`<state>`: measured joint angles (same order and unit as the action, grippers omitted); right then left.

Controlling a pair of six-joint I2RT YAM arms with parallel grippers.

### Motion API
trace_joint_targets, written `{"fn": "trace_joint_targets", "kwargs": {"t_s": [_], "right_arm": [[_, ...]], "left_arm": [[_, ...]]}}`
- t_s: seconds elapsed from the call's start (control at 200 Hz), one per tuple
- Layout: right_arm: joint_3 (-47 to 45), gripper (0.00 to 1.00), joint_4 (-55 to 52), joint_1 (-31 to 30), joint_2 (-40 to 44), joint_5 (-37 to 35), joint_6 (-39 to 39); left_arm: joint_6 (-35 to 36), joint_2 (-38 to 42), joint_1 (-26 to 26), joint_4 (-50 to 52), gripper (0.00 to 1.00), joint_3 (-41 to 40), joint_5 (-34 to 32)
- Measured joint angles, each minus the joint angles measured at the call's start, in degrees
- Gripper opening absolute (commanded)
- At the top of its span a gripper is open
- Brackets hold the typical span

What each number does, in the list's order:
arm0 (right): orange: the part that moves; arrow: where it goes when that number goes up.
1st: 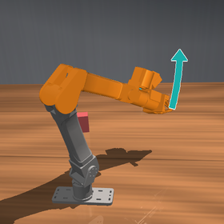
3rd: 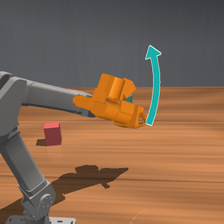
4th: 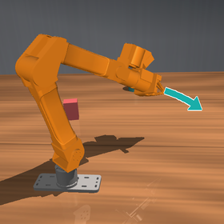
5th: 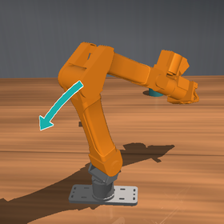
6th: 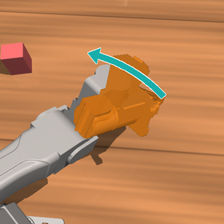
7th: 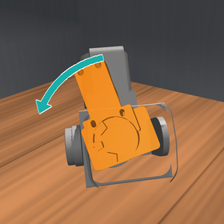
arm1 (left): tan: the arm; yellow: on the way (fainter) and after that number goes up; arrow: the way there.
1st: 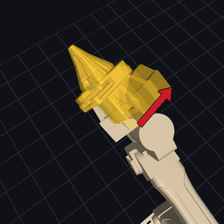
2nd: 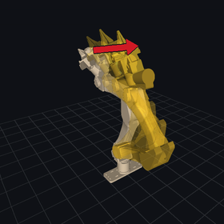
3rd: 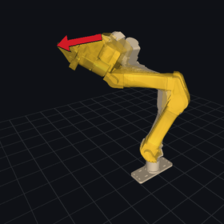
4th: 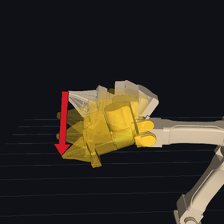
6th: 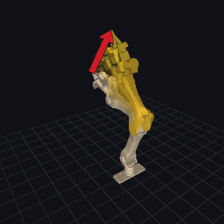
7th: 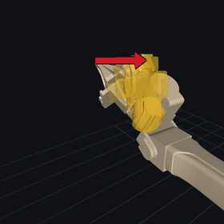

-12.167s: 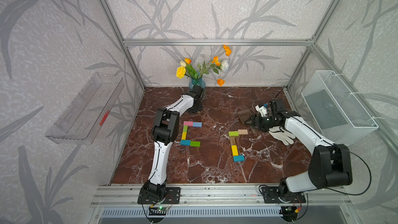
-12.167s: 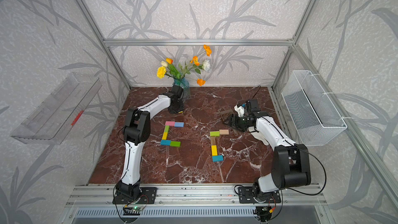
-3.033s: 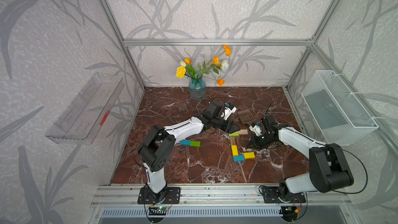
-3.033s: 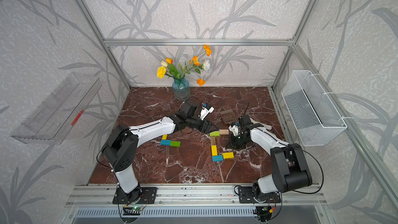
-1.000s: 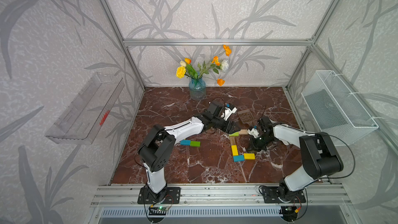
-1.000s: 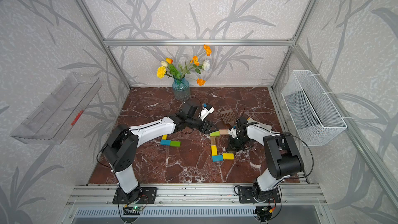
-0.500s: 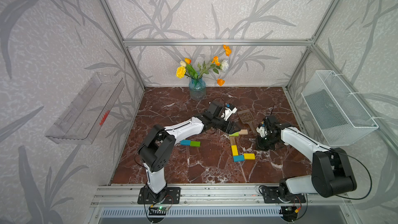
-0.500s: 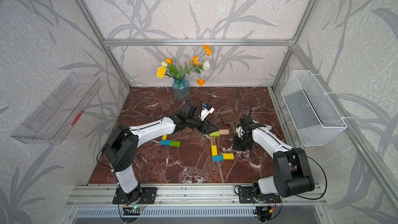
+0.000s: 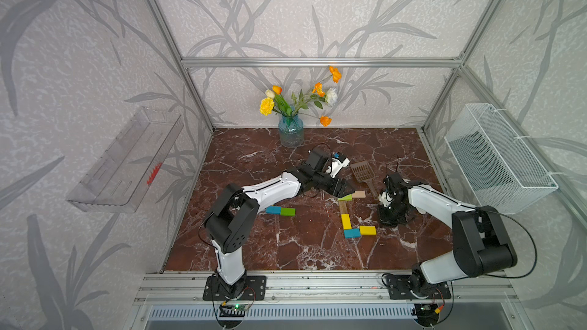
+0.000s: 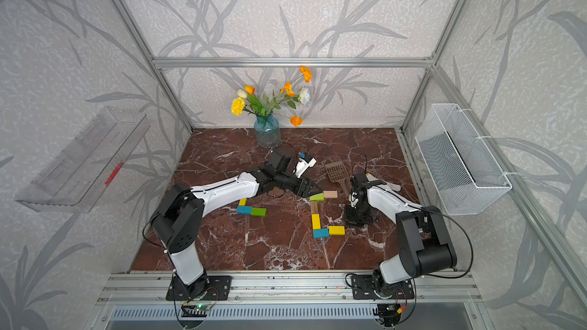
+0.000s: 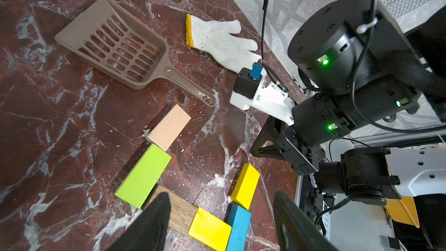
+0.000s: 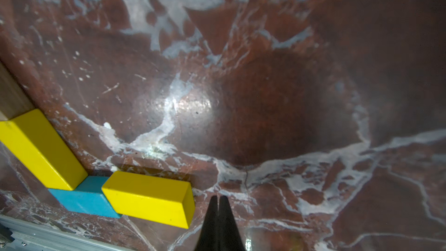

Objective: Assemble the letter c with building blocks
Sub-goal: Assemble the building block at the center of the board.

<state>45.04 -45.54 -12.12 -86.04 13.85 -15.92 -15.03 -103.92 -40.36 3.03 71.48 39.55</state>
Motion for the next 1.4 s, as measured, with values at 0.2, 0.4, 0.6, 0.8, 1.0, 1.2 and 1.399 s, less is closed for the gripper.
{"fn": "trace_joint_targets", "kwargs": {"t_s": [0.2,0.4,0.6,0.8,1.0,1.2,1.399], "right_arm": [[0.07,0.00,0.02,0.00,-0.92,1.97,1.11],[0.22,0.00,0.09,0.00,-1.44,3.37,1.86],[0.24,0.00,0.50,0.00,-1.44,4.79,2.47],[0.22,0.00,1.66,0.00,-1.90,6.51,2.49],[0.22,0.00,2.51,0.00,-1.84,6.58,2.38],[0.22,0.09,4.20,0.00,2.29,3.89,1.49],[0.00,0.44,10.23,0.00,13.35,-0.61,0.17]], "left_arm": [[0.00,0.00,0.00,0.00,0.68,0.00,0.00],[0.00,0.00,0.00,0.00,0.68,0.00,0.00],[0.02,0.00,0.00,0.00,0.68,0.00,-0.02],[0.00,0.00,0.00,0.00,0.68,0.00,0.02],[0.02,0.00,0.00,0.02,0.68,0.00,0.00],[0.04,0.02,0.00,-0.04,0.71,-0.02,-1.18],[0.79,4.31,0.39,-0.68,0.74,-2.80,-7.89]]}}
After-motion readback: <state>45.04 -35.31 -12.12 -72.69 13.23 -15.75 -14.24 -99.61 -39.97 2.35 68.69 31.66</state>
